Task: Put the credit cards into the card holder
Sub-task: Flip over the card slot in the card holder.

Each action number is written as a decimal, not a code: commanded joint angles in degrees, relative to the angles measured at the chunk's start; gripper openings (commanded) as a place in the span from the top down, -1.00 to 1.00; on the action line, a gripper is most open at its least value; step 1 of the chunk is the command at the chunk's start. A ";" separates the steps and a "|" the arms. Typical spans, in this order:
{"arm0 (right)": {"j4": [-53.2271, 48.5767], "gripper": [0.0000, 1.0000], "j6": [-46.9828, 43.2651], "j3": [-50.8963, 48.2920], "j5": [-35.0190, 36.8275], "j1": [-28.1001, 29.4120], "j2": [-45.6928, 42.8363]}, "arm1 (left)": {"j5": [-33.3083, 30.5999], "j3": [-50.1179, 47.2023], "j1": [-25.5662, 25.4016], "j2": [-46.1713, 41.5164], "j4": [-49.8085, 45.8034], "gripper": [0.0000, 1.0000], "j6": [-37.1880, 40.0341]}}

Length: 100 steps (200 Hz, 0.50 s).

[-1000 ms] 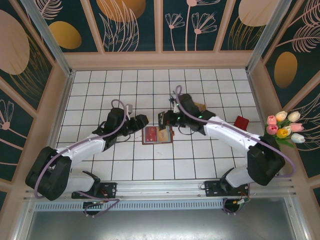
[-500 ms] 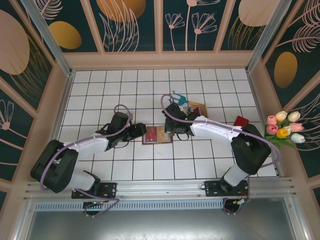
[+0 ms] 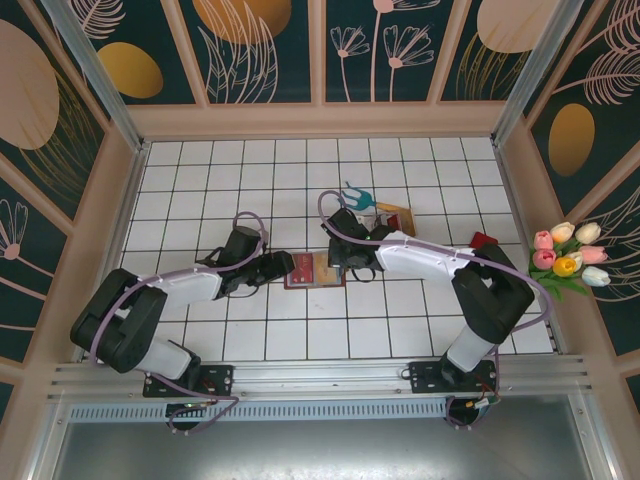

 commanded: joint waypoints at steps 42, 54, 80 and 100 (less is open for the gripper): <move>6.84 0.98 2.33 -4.27 -6.54 -3.05 -5.27 | 2.73 1.23 0.04 2.24 2.80 -0.15 0.92; 8.28 0.98 2.53 -5.20 -7.86 -3.66 -6.56 | 2.83 1.09 -0.01 2.26 2.92 -0.14 0.90; 11.35 0.98 3.49 -6.93 -11.20 -4.79 -8.57 | 3.08 1.19 0.00 2.41 3.36 -0.13 0.71; 13.92 0.97 4.53 -8.10 -13.17 -5.03 -9.97 | 3.09 1.17 -0.01 2.33 3.49 -0.13 0.61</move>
